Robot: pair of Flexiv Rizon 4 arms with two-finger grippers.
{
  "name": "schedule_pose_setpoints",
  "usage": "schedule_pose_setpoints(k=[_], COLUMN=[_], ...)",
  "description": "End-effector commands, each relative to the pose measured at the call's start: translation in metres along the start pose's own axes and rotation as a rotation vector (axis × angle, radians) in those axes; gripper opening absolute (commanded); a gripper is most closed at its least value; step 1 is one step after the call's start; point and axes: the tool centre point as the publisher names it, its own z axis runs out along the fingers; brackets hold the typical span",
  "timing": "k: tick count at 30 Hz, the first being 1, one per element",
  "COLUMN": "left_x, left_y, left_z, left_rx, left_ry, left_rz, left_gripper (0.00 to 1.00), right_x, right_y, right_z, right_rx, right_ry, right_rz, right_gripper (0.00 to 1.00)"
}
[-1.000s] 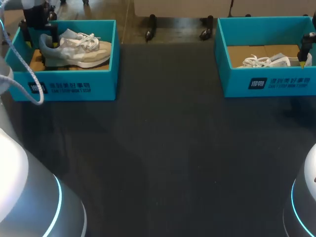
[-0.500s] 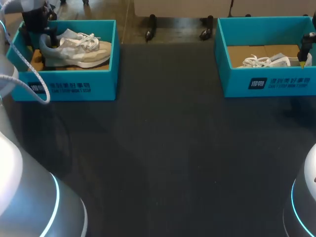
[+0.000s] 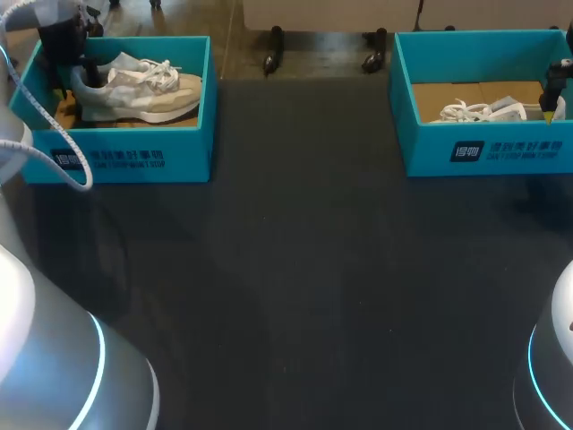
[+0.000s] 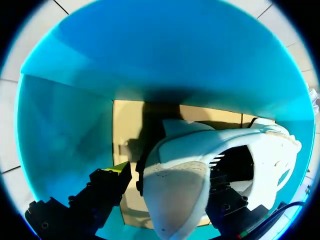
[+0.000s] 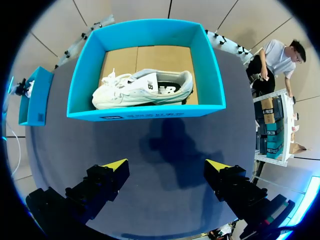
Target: Take the shoe out of the shoebox, open the shoe tongue, remove and reinsert the insole, then place the shoe into the shoebox
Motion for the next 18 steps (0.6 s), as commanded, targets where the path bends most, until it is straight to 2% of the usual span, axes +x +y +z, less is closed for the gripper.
schedule_pose_setpoints(k=[1, 6, 11, 13, 14, 16, 18], left_x=[-0.0056, -0.0047, -0.0029, -0.002, -0.0014, -0.0012, -0.0016], left_y=[-0.0093, -0.0106, -0.0133, -0.0139, -0.0142, -0.0145, -0.0141], left_z=[0.001, -0.0037, -0.0068, -0.0067, -0.0054, -0.0027, 0.0001], left_rx=[-0.041, -0.026, -0.016, -0.017, -0.018, -0.032, -0.043], left_ry=[0.013, 0.016, 0.009, 0.007, 0.004, 0.004, 0.006], left_rz=[0.0, 0.008, 0.02, 0.024, 0.027, 0.023, 0.018], left_gripper=[0.71, 0.72, 0.69, 0.62, 0.49, 0.45, 0.32], right_x=[-0.0002, -0.0002, -0.0002, -0.0002, -0.0002, -0.0002, -0.0002], right_y=[-0.0002, -0.0002, -0.0002, -0.0002, -0.0002, -0.0002, -0.0002], right_z=[0.0002, 0.0002, 0.0002, 0.0002, 0.0002, 0.0002, 0.0002], right_rx=[0.0, 0.0, 0.0, 0.0, 0.0, 0.0, 0.0], right_ry=[0.0, 0.0, 0.0, 0.0, 0.0, 0.0, 0.0], right_rz=[0.0, 0.0, 0.0, 0.0, 0.0, 0.0, 0.0], right_gripper=[1.0, 1.0, 1.0, 1.0, 1.0, 1.0, 1.0])
